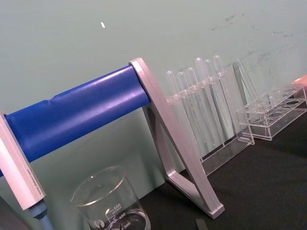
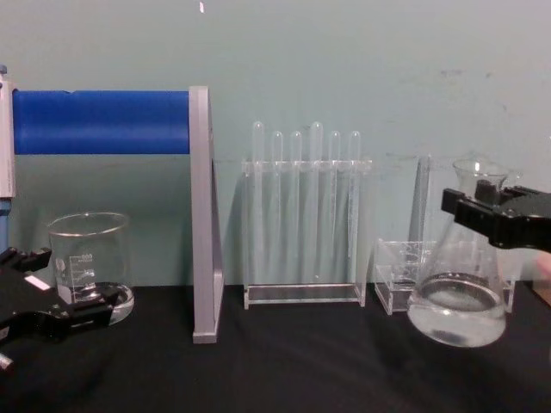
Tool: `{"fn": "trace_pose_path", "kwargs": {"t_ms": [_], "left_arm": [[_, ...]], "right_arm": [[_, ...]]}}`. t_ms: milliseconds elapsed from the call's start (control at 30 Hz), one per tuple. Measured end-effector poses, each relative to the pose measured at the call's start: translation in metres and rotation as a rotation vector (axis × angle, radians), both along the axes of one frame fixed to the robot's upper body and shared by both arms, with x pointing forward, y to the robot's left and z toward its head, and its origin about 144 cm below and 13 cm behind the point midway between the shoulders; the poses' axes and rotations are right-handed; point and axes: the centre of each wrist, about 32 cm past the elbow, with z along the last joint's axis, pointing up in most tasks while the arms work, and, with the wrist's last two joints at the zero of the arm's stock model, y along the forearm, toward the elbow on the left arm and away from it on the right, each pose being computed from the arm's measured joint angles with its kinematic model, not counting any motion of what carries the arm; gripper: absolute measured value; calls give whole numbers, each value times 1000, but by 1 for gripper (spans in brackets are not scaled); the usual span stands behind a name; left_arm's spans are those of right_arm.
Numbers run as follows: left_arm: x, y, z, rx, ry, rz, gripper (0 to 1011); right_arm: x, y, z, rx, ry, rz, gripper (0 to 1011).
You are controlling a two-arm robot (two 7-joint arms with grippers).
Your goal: Grasp the erlenmeyer flask with one hand, shake it three times, then place it back.
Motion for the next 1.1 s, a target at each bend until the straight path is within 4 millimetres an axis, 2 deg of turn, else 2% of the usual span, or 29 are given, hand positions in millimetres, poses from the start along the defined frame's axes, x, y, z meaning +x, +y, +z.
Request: {"fn": "trace_pose_path", "kwargs": {"t_ms": [233, 767, 1100], "left_arm": [[0, 0, 0, 0, 0, 0, 1001], [0, 0, 0, 0, 0, 0, 1001], [0, 0, 0, 0, 0, 0, 1000]], "right_arm": [[-3, 10, 0, 1, 6, 51, 449], [-15, 50, -2, 15, 25, 245, 449], [-22, 65, -3, 8, 34, 328, 449]]}}
